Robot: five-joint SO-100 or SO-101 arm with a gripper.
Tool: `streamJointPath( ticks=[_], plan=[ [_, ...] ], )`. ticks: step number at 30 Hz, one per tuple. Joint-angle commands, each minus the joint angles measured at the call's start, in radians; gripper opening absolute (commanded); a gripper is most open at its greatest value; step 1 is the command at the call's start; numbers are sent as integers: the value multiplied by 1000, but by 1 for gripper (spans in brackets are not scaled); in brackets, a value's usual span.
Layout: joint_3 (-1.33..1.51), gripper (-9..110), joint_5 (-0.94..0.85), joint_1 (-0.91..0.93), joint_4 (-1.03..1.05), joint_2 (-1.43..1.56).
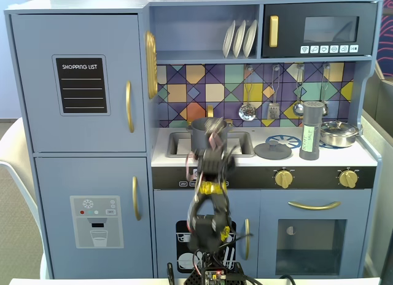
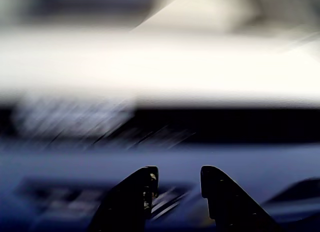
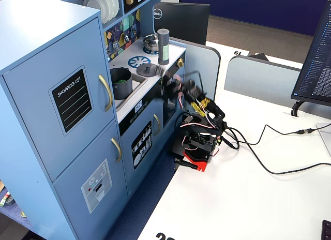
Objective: Put salt in the gray recipient
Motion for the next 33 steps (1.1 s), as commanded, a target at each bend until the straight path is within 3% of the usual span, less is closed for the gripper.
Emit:
streamJointPath(
  ticks=[1, 5, 10, 13, 15, 16, 33],
  plan=[
    [310, 0, 61, -107, -94, 64],
    [511, 0, 92, -156, -137, 150],
    [630, 0, 12, -153, 40, 313],
    [630, 1, -31, -149, 161, 330],
    [630, 2, 46, -149, 196, 330],
    [630, 2, 114, -147, 190, 330],
    [632, 4, 83, -149, 195, 330]
  ],
)
